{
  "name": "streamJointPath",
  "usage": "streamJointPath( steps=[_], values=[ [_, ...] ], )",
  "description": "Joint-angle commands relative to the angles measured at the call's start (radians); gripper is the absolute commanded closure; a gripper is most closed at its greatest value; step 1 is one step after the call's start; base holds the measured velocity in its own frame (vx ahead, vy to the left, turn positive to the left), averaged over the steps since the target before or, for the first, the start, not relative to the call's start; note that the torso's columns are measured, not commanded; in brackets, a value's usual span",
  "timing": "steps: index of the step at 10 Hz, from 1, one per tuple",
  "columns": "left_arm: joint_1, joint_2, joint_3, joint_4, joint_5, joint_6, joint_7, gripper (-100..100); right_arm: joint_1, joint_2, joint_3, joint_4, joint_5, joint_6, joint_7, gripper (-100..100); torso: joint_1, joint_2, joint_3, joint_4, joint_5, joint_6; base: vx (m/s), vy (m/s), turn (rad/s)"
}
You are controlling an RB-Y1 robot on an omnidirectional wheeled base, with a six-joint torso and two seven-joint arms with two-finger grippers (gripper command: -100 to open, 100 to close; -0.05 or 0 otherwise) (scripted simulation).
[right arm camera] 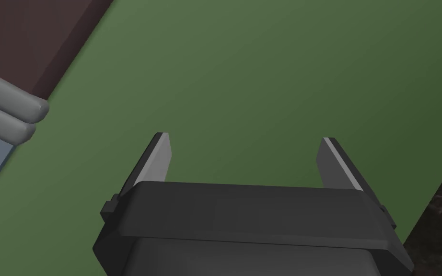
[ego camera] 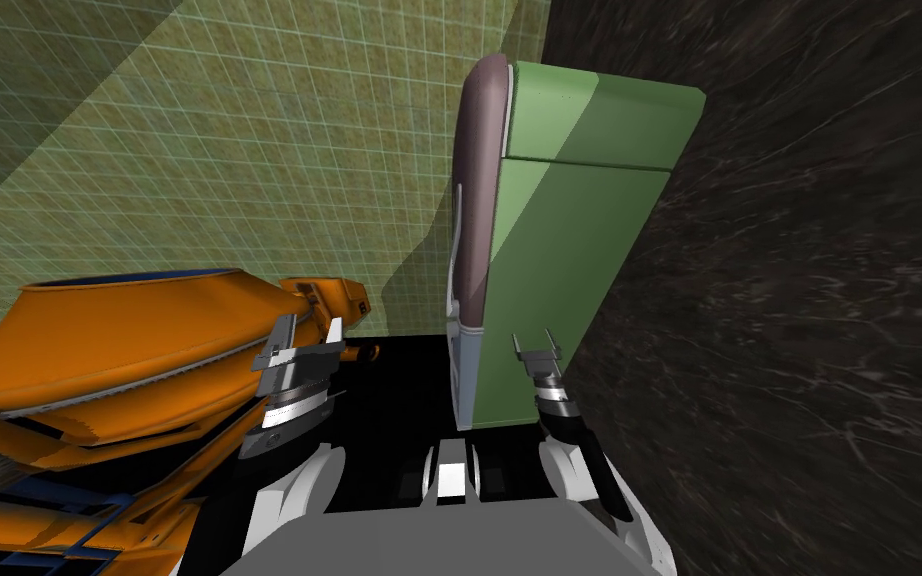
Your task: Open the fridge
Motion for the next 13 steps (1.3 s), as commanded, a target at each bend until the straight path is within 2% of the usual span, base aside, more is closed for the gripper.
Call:
streamJointPath(
  steps=[1, 9, 13],
  values=[
    [0.0, 0.0, 0.0, 0.0, 0.0, 0.0, 0.0, 0, -0.006, -0.002, 0.015, 0.017, -0.019, 0.001, -0.076, -100, -0.001, 0.001, 0.0, 0.0, 0.0, 0.0, 0.024, 0.026, 0.02],
    [0.0, 0.0, 0.0, 0.0, 0.0, 0.0, 0.0, 0, -0.018, -0.005, 0.041, 0.049, -0.056, 0.004, -0.295, -100, 0.0, 0.0, 0.0, 0.0, 0.0, 0.0, 0.019, 0.02, 0.01],
    [0.0, 0.0, 0.0, 0.0, 0.0, 0.0, 0.0, 0, -0.031, -0.004, 0.066, 0.083, -0.095, 0.011, -0.408, -100, -0.001, 0.001, 0.0, 0.0, 0.0, 0.0, 0.017, 0.02, 0.019]
  ],
)
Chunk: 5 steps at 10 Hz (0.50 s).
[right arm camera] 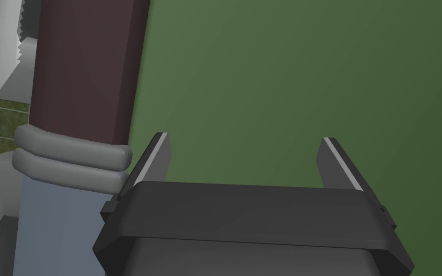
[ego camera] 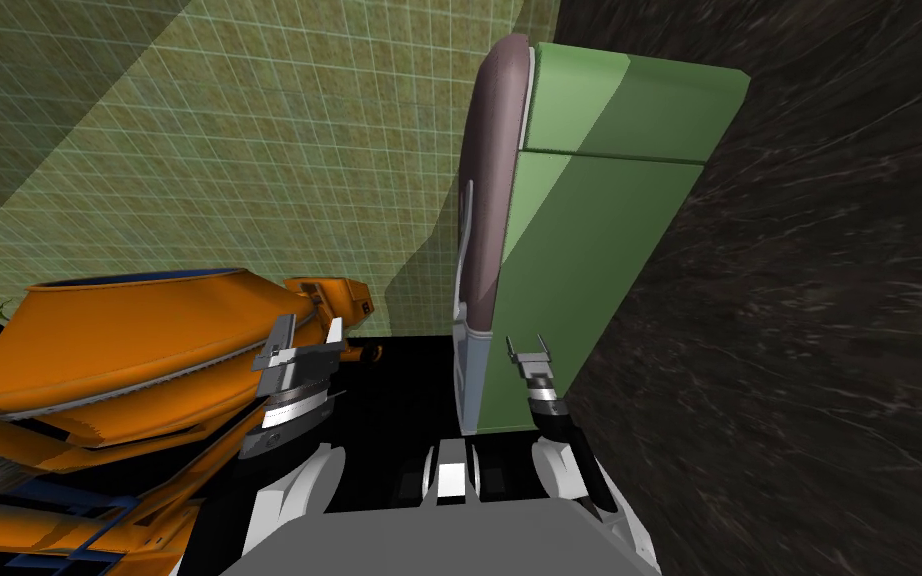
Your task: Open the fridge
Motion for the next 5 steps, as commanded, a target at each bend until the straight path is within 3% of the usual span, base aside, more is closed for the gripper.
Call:
streamJointPath(
  steps=[1, 5],
  values=[
    [0.0, 0.0, 0.0, 0.0, 0.0, 0.0, 0.0, 0, -0.007, 0.001, 0.012, 0.017, -0.021, 0.004, -0.078, -100, 0.001, -0.001, 0.0, 0.0, 0.0, 0.0, 0.02, 0.028, 0.024],
    [0.0, 0.0, 0.0, 0.0, 0.0, 0.0, 0.0, 0, -0.014, 0.003, 0.025, 0.033, -0.042, 0.009, -0.181, -100, 0.0, -0.001, 0.0, 0.0, 0.0, 0.0, 0.014, 0.015, 0.015]
  ],
)
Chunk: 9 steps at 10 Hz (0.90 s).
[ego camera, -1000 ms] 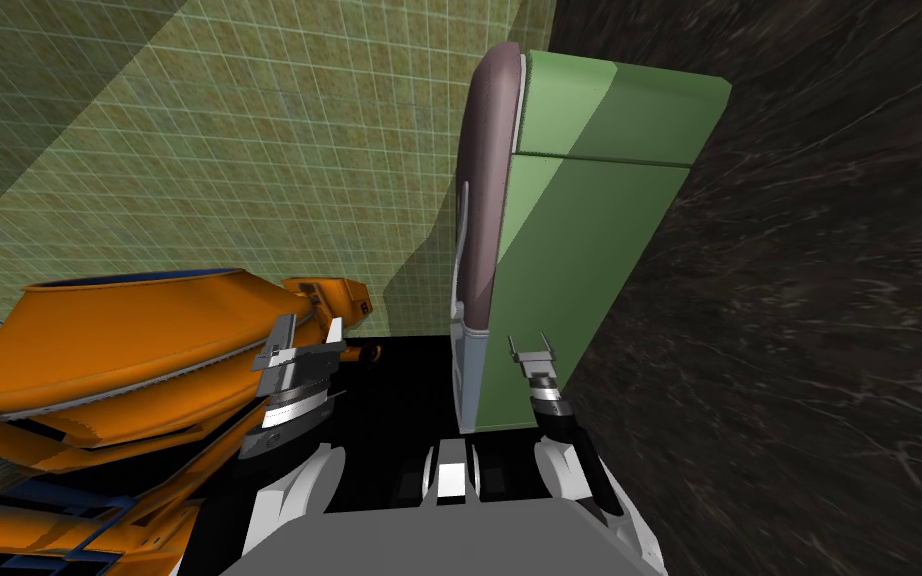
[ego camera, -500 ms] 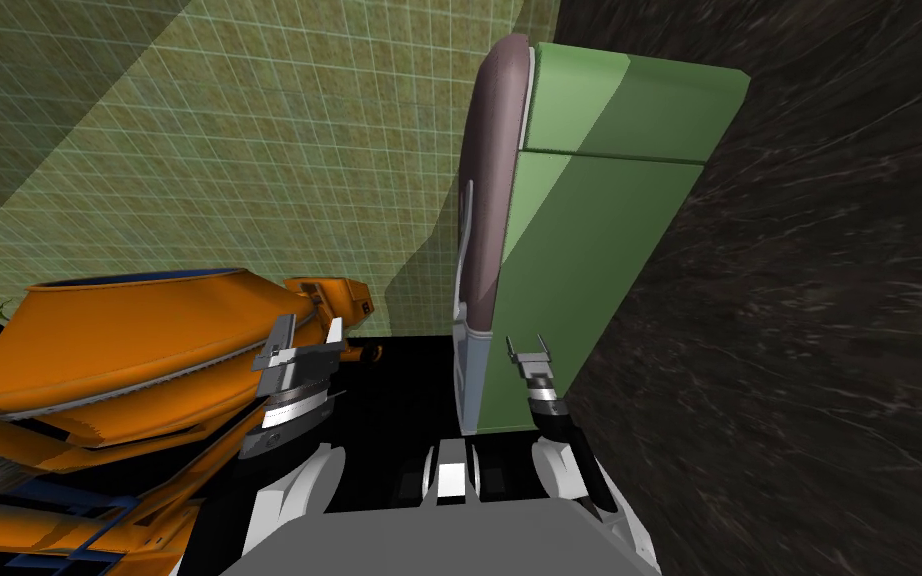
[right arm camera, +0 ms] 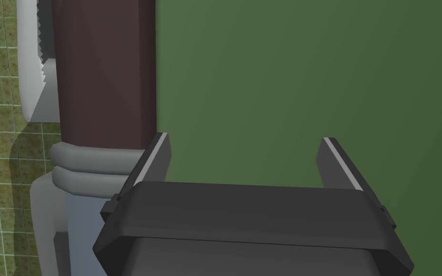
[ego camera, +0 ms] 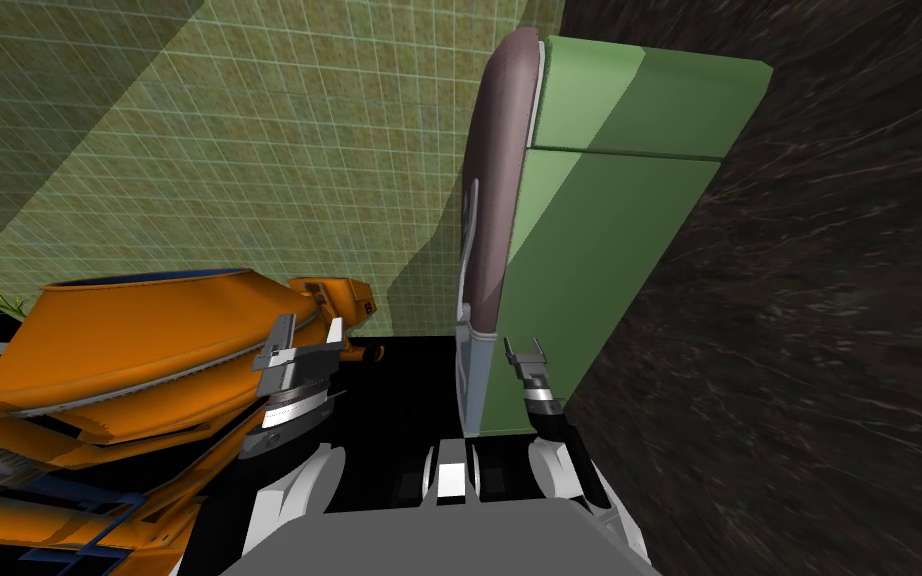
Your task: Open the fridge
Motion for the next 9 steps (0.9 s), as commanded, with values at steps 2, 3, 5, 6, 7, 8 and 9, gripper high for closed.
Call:
streamJointPath(
  steps=[2, 3, 5, 6, 7, 8, 9],
  values=[
    [0.0, 0.0, 0.0, 0.0, 0.0, 0.0, 0.0, 0, -0.011, 0.003, 0.013, 0.021, -0.025, 0.006, -0.104, -100, 0.0, 0.0, 0.0, 0.0, 0.0, 0.0, 0.017, 0.019, 0.035],
    [0.0, 0.0, 0.0, 0.0, 0.0, 0.0, 0.0, 0, -0.011, 0.003, 0.013, 0.021, -0.025, 0.006, -0.122, -100, 0.0, 0.0, 0.0, 0.0, 0.0, 0.0, 0.007, 0.012, -0.002],
    [0.0, 0.0, 0.0, 0.0, 0.0, 0.0, 0.0, 0, -0.018, 0.008, 0.024, 0.038, -0.047, 0.012, -0.184, -100, 0.0, 0.0, 0.0, 0.0, 0.0, 0.0, 0.012, 0.021, 0.039],
    [0.0, 0.0, 0.0, 0.0, 0.0, 0.0, 0.0, 0, -0.018, 0.008, 0.024, 0.038, -0.047, 0.012, -0.199, -100, 0.0, 0.0, 0.0, 0.0, 0.0, 0.0, 0.008, 0.009, -0.007],
    [0.0, 0.0, 0.0, 0.0, 0.0, 0.0, 0.0, 0, -0.026, 0.014, 0.036, 0.055, -0.07, 0.019, -0.235, -100, -0.001, 0.0, 0.0, 0.0, 0.0, 0.0, 0.013, 0.018, 0.051],
    [0.0, 0.0, 0.0, 0.0, 0.0, 0.0, 0.0, 0, -0.026, 0.014, 0.036, 0.055, -0.07, 0.019, -0.262, -100, 0.0, 0.0, 0.0, 0.0, 0.0, 0.0, 0.014, 0.019, 0.033],
    [0.0, 0.0, 0.0, 0.0, 0.0, 0.0, 0.0, 0, -0.026, 0.014, 0.036, 0.055, -0.07, 0.019, -0.275, -100, 0.0, 0.0, 0.0, 0.0, 0.0, 0.0, 0.006, 0.01, -0.007]
  ],
)
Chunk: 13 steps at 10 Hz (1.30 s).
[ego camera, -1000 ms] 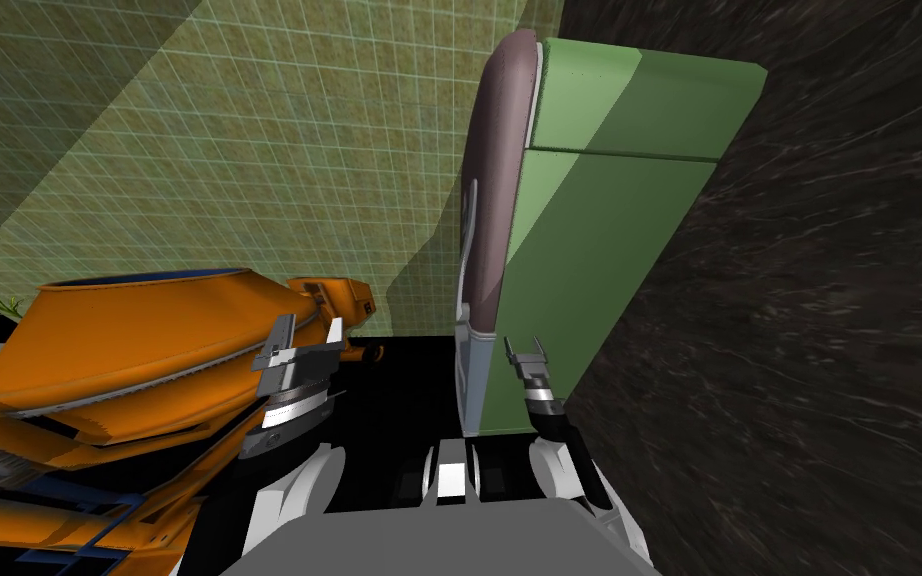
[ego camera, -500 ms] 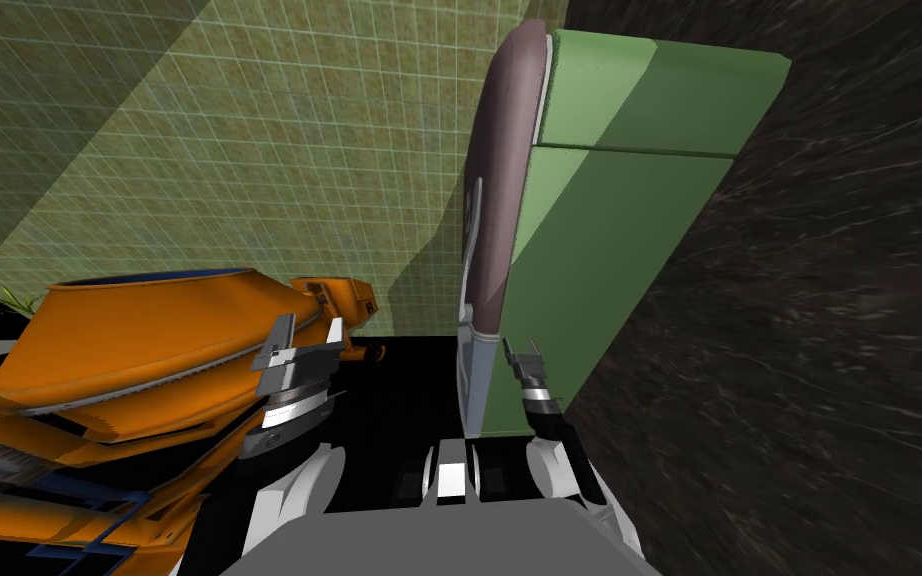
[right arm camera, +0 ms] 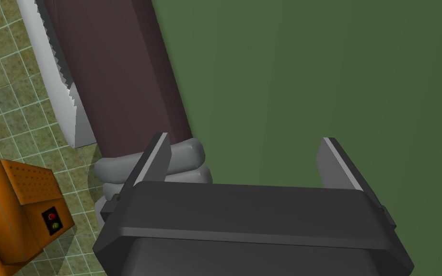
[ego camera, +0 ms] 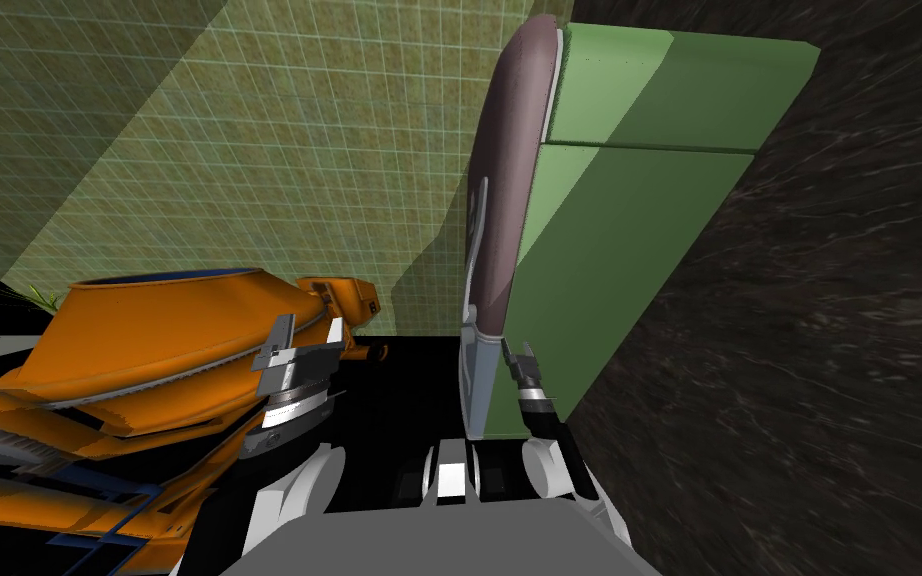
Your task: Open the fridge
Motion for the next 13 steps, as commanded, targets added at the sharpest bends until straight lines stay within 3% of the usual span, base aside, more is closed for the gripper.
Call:
streamJointPath(
  steps=[1, 9, 13],
  values=[
    [0.0, 0.0, 0.0, 0.0, 0.0, 0.0, 0.0, 0, -0.01, 0.007, 0.013, 0.022, -0.026, 0.006, -0.072, -100, -0.001, 0.0, 0.0, 0.0, 0.0, 0.0, 0.007, 0.016, 0.036],
    [0.0, 0.0, 0.0, 0.0, 0.0, 0.0, 0.0, 0, -0.026, 0.025, 0.034, 0.055, -0.072, 0.023, -0.249, -100, 0.004, -0.016, -0.009, -0.007, -0.002, -0.01, 0.003, 0.009, 0.018],
    [0.0, 0.0, 0.0, 0.0, 0.0, 0.0, 0.0, 0, -0.042, 0.043, 0.054, 0.086, -0.118, 0.041, -0.368, -100, 0.008, -0.024, -0.013, -0.011, -0.003, -0.015, 0.004, 0.016, 0.029]
  ],
)
